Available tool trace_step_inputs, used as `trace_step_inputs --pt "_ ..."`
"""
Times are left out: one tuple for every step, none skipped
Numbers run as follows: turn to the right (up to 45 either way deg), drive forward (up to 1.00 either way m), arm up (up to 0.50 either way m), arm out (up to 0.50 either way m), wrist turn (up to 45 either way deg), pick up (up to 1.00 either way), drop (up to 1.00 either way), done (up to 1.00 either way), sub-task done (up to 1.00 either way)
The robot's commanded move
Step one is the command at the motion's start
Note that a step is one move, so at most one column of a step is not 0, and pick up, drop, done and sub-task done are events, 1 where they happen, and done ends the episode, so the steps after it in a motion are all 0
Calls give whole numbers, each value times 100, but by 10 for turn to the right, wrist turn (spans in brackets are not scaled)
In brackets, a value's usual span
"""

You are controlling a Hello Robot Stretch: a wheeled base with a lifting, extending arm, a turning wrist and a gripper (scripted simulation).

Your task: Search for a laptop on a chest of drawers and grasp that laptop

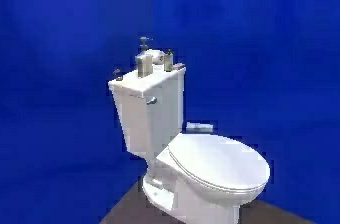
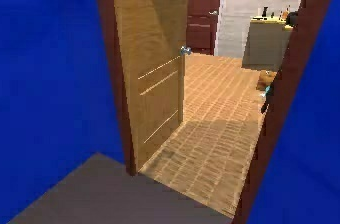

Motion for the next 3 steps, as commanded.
trace_step_inputs --pt "-450 0 0 0 0 0 0 0 0" --pt "-450 0 0 0 0 0 0 0 0" --pt "-450 0 0 0 0 0 0 0 0"
